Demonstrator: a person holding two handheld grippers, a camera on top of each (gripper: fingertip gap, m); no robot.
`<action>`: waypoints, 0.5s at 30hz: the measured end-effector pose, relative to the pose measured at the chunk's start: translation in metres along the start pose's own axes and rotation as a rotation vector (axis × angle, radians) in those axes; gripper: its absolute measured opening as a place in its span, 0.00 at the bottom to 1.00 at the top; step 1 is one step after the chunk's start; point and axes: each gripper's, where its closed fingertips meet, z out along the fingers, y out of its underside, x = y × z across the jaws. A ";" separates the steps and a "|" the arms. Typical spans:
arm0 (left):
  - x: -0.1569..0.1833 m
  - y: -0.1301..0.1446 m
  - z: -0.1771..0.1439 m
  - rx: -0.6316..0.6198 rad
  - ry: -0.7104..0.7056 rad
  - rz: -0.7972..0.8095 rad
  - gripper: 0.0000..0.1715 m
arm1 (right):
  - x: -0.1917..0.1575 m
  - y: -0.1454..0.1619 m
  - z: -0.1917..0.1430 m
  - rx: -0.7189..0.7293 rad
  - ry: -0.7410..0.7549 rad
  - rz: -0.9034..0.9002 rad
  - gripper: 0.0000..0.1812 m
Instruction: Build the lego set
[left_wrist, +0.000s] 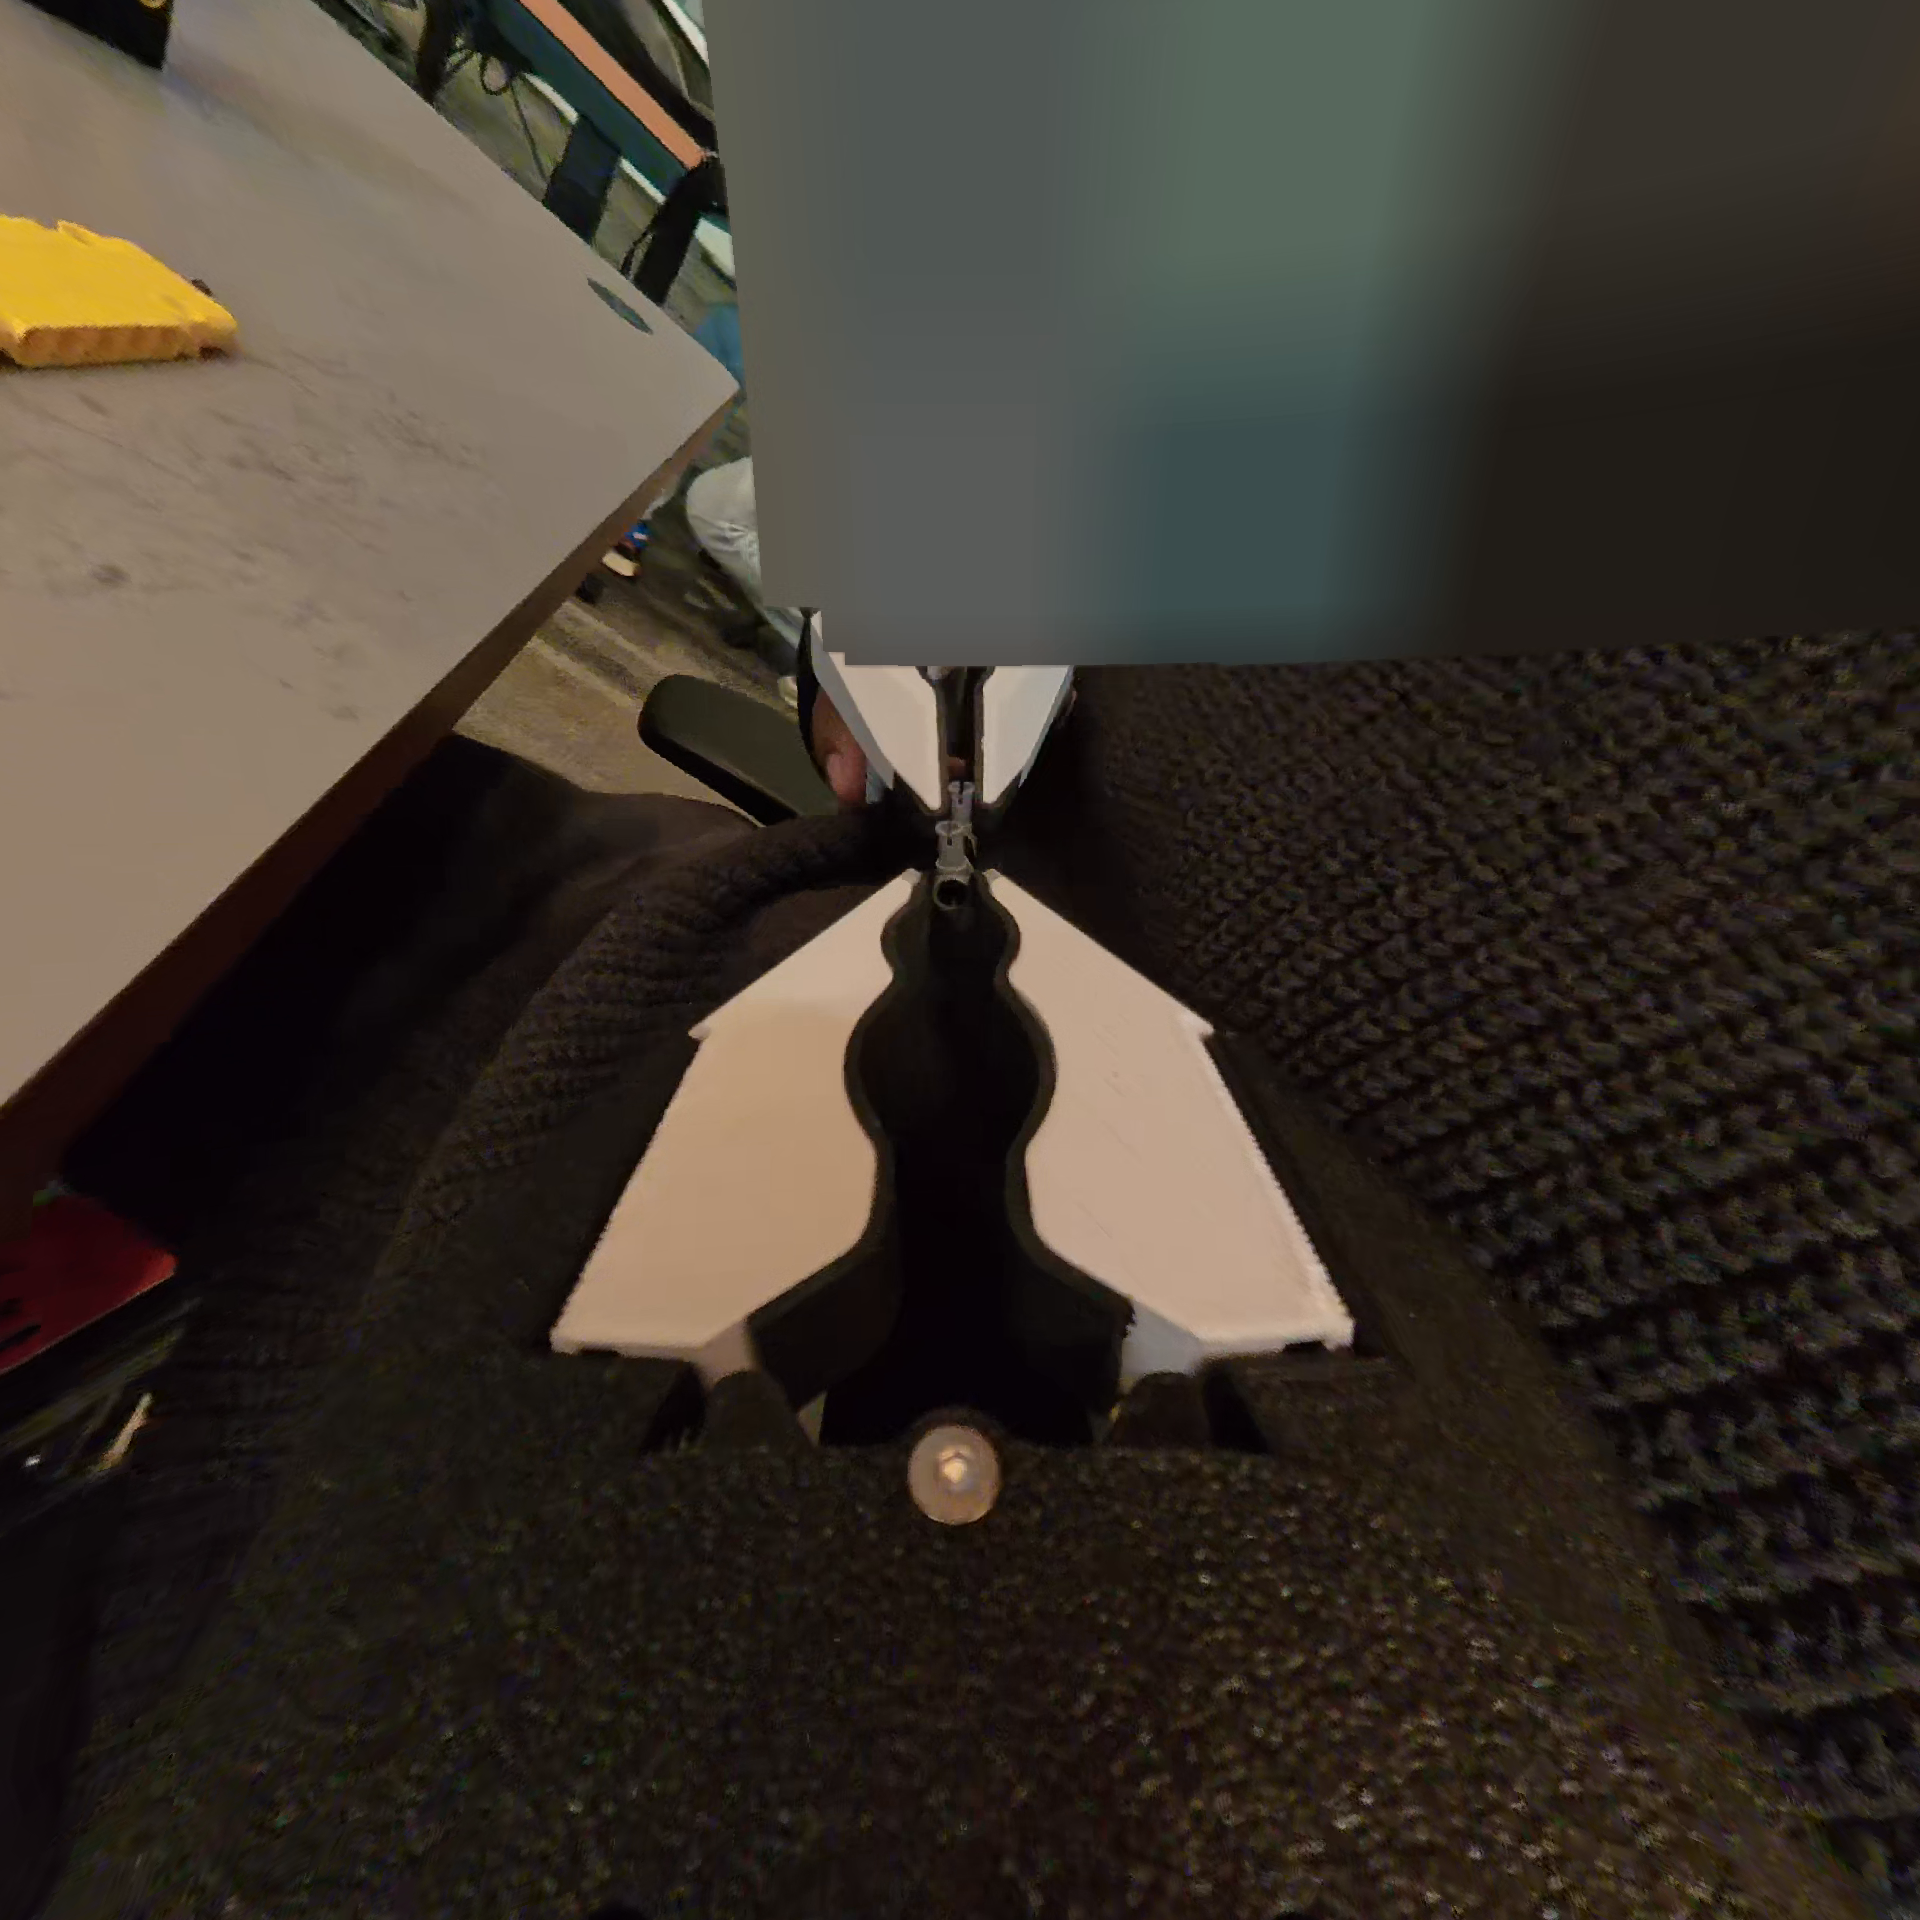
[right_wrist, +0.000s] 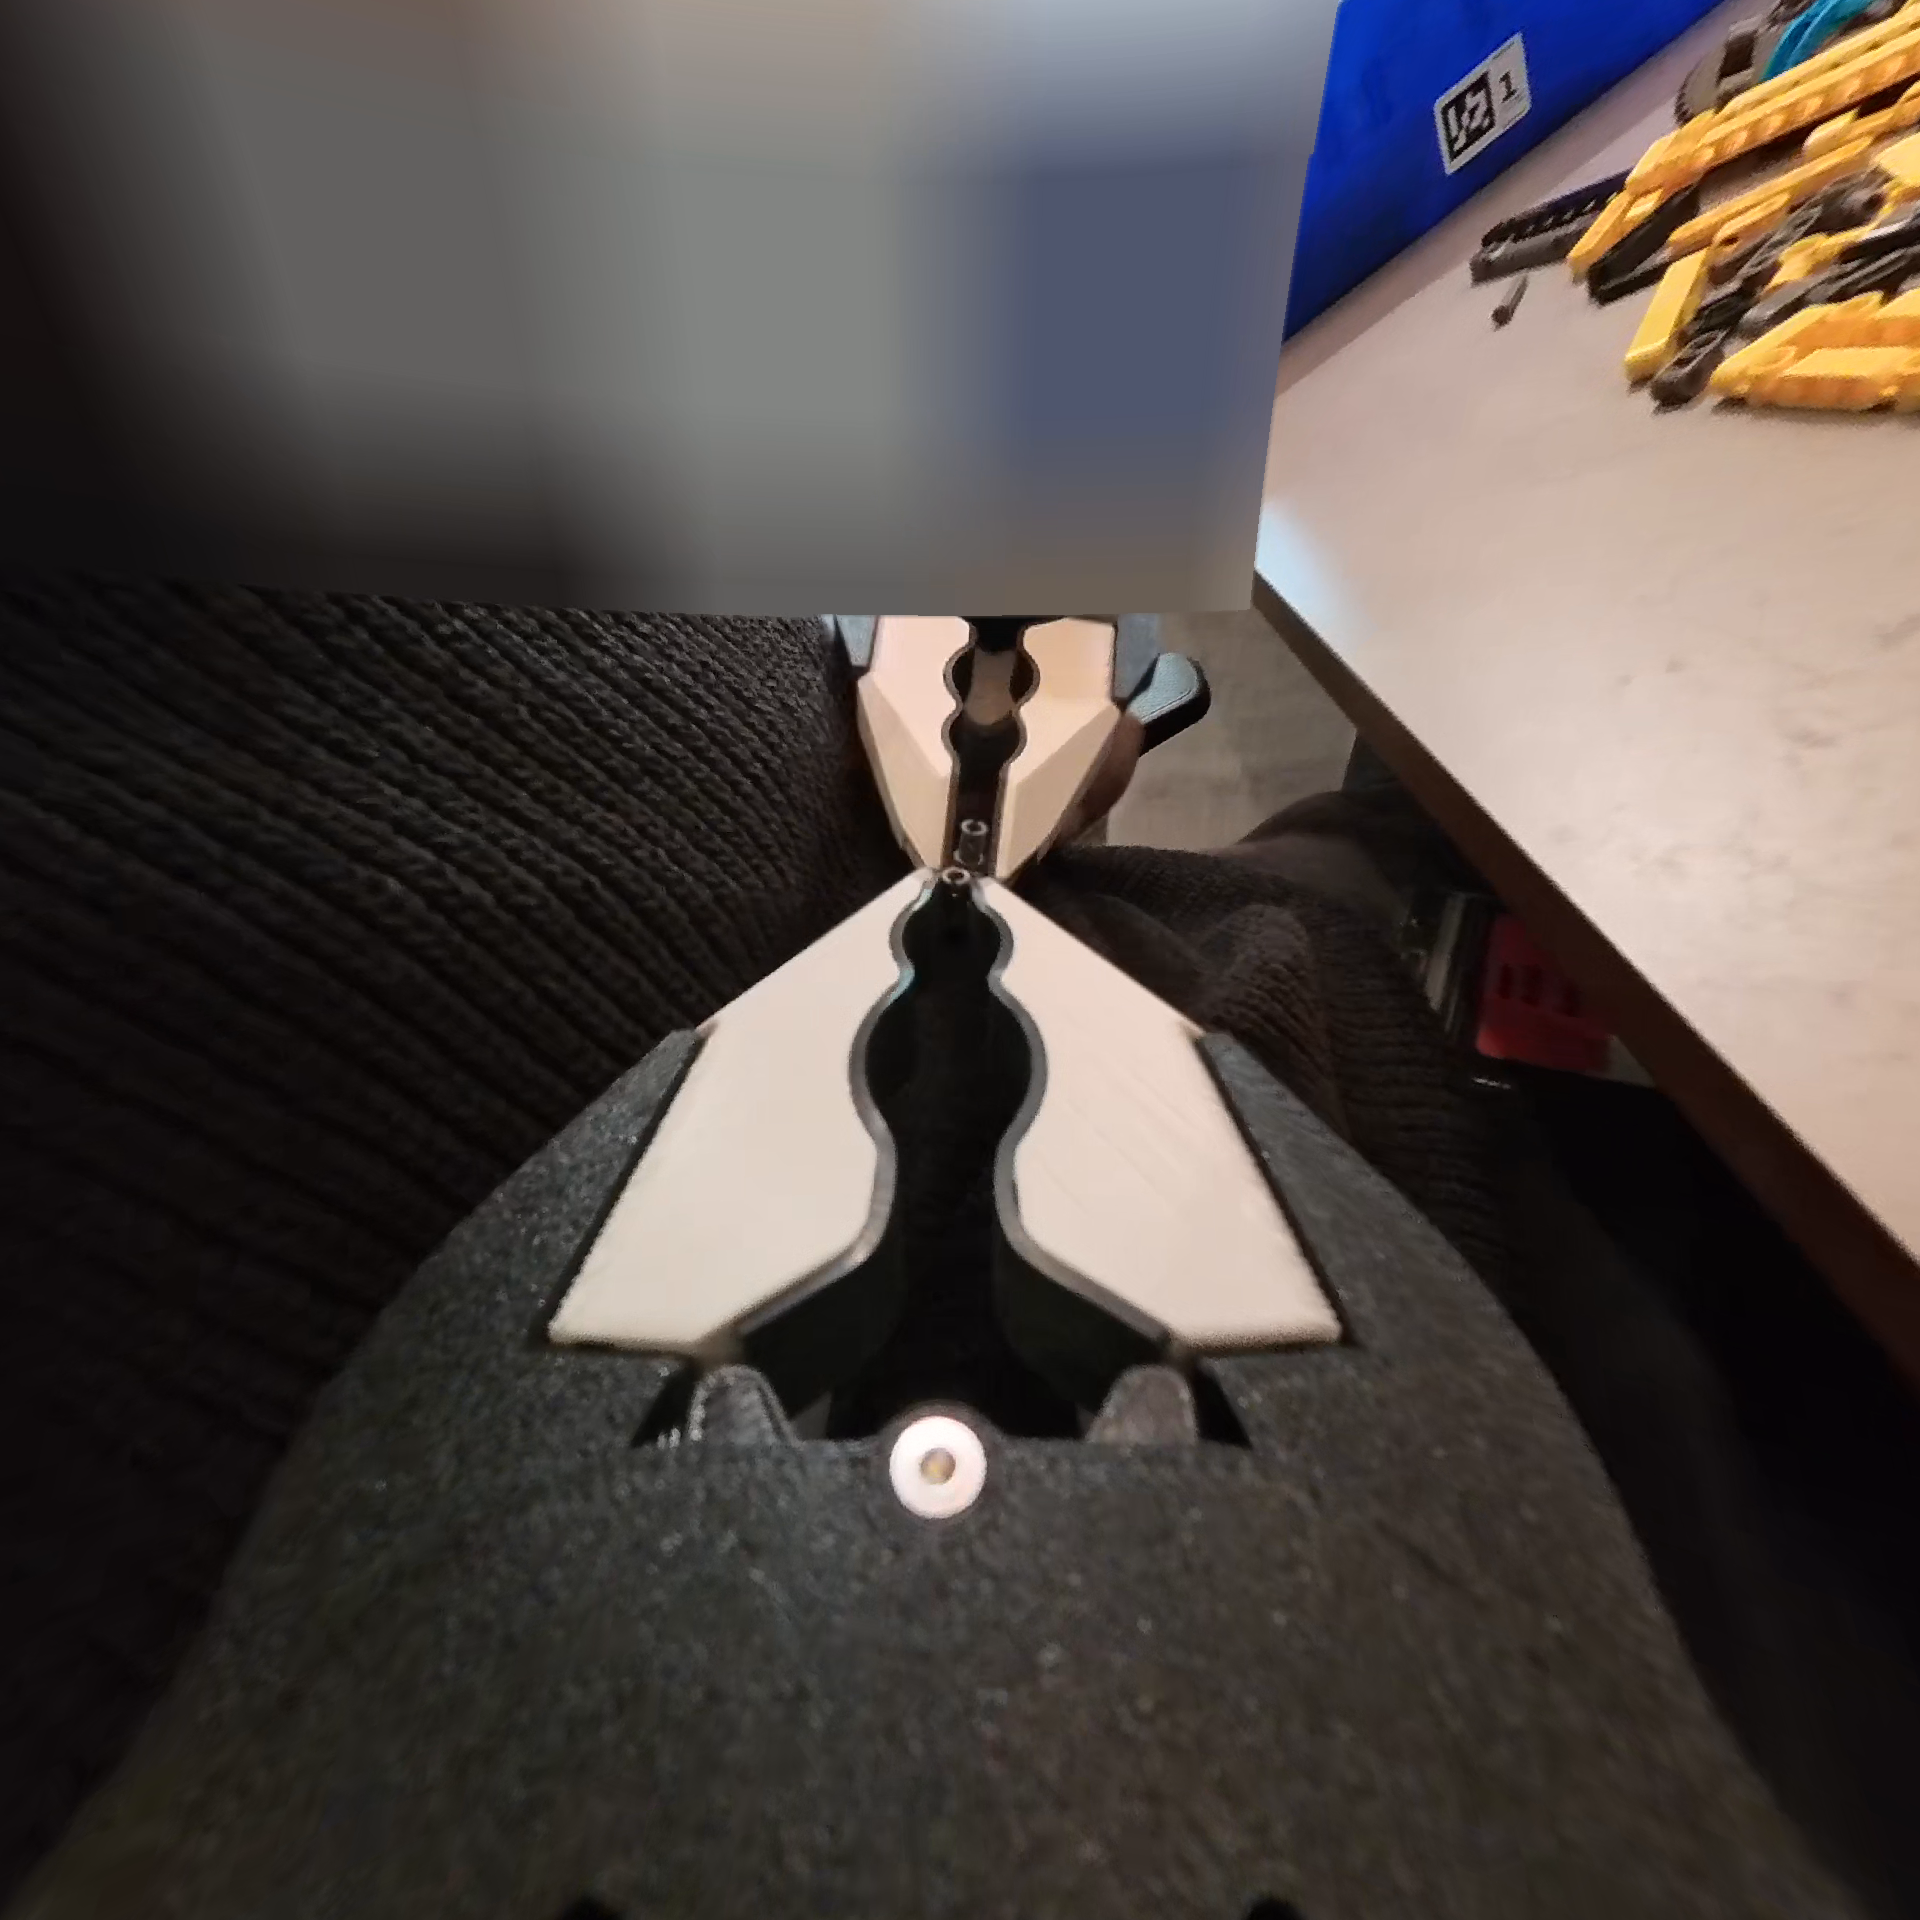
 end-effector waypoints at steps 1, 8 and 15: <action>0.000 0.000 0.001 -0.003 0.013 -0.008 0.05 | 0.001 -0.002 0.000 0.009 0.006 -0.007 0.02; 0.001 -0.005 0.007 0.000 0.033 -0.002 0.03 | 0.000 -0.003 0.002 -0.015 0.056 -0.118 0.03; 0.002 -0.006 0.006 -0.009 -0.028 0.115 0.03 | -0.001 -0.003 0.003 -0.003 0.052 -0.120 0.03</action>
